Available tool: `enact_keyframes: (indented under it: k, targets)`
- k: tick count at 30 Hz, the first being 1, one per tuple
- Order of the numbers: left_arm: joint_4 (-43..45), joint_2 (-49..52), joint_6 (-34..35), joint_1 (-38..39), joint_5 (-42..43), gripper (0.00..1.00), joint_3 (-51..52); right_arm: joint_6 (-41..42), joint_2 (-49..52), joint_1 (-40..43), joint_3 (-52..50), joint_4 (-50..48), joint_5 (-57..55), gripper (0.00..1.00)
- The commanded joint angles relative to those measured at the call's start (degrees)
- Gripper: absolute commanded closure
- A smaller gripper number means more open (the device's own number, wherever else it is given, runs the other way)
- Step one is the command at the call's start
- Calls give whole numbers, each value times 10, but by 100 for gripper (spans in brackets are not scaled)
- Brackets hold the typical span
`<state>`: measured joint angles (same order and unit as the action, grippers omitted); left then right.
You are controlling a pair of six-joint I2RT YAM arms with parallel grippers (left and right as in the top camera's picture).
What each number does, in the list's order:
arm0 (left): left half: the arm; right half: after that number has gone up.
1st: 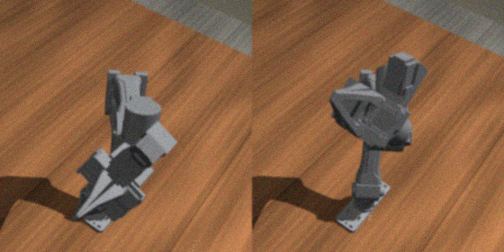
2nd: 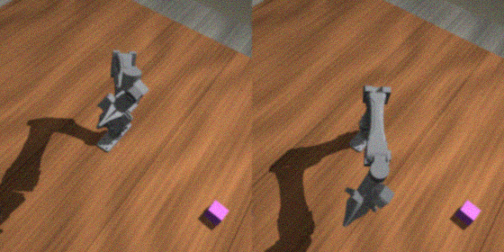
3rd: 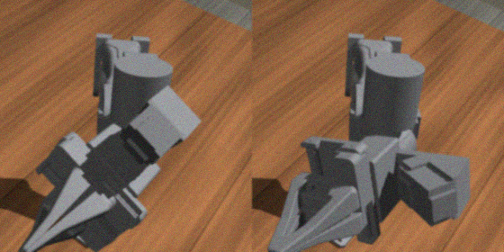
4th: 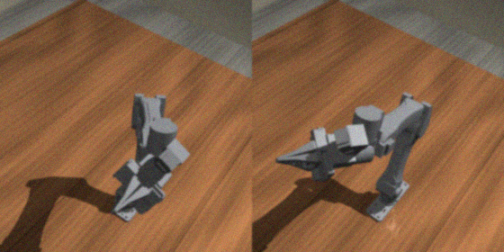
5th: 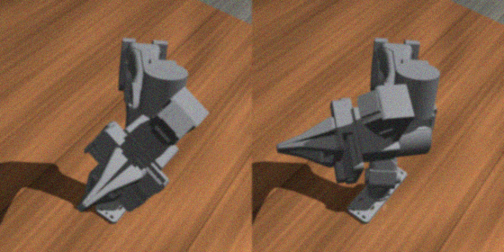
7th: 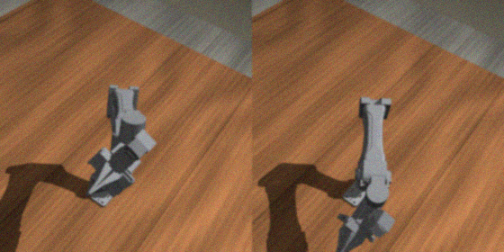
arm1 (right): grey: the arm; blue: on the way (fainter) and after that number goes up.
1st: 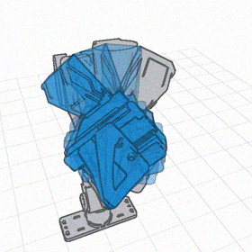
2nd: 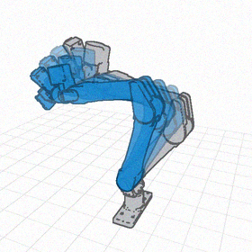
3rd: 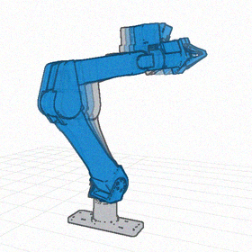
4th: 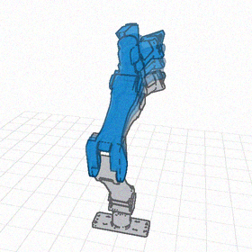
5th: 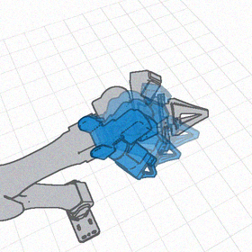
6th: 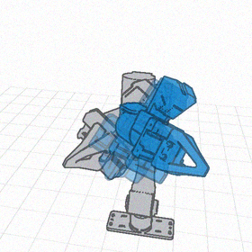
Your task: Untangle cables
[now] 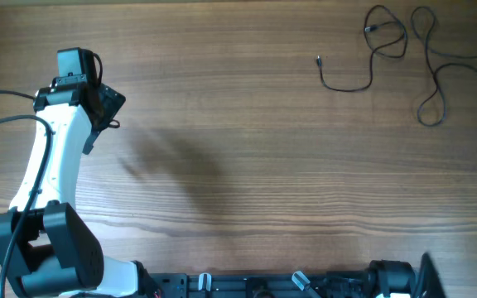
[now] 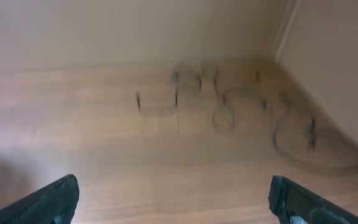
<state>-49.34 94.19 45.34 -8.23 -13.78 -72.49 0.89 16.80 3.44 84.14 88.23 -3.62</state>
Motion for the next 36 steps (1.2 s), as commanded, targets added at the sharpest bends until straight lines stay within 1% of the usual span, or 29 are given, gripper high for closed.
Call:
enact_keyframes:
  k: [1, 4, 6, 8, 9, 13, 14, 15, 17, 18, 21, 25, 30, 34, 36]
  targets:
    - [0, 1, 5, -2, -4, 0, 2, 7, -31, 2, -6, 26, 2, 0]
    - [0, 1, 5, -2, -4, 0, 2, 6, -43, 2, -13, 39, 2, 0]
    - [0, 1, 5, -2, -4, 0, 2, 4, -61, 2, -23, 29, -7, 0]
    - [0, 1, 5, -2, -4, 0, 2, 5, -96, 2, -57, -69, -3, 0]
    - [0, 1, 5, -2, -4, 0, 2, 5, -109, 2, -80, -103, 2, 0]
    - [0, 1, 5, -2, -3, 0, 2, -44, -166, 2, -236, -272, 76, 0]
    - [0, 1, 5, -2, -3, 0, 2, -66, -164, 2, -292, -332, 111, 0]
    - [0, 1, 5, -2, -3, 0, 2, -70, -165, 2, -320, -360, 126, 0]
    - [0, 1, 5, -2, -3, 0, 2, -69, -165, 2, -403, -445, 143, 0]
    - [0, 1, 5, -2, -4, 0, 2, -69, -165, 2, -458, -505, 163, 0]
    - [0, 1, 5, -2, -4, 0, 2, -69, -165, 2, -549, -608, 200, 0]
    - [0, 1, 5, -2, -4, 0, 2, -69, -165, 2, -668, -748, 213, 0]
    - [0, 1, 5, -2, -4, 0, 2, -68, -165, 2, -760, -845, 213, 0]
    - [0, 1, 5, -2, -4, 0, 2, -69, -165, 2, -788, -855, 213, 0]
    - [0, 1, 5, -2, -4, 0, 2, -69, -166, 2, -803, -876, 213, 0]
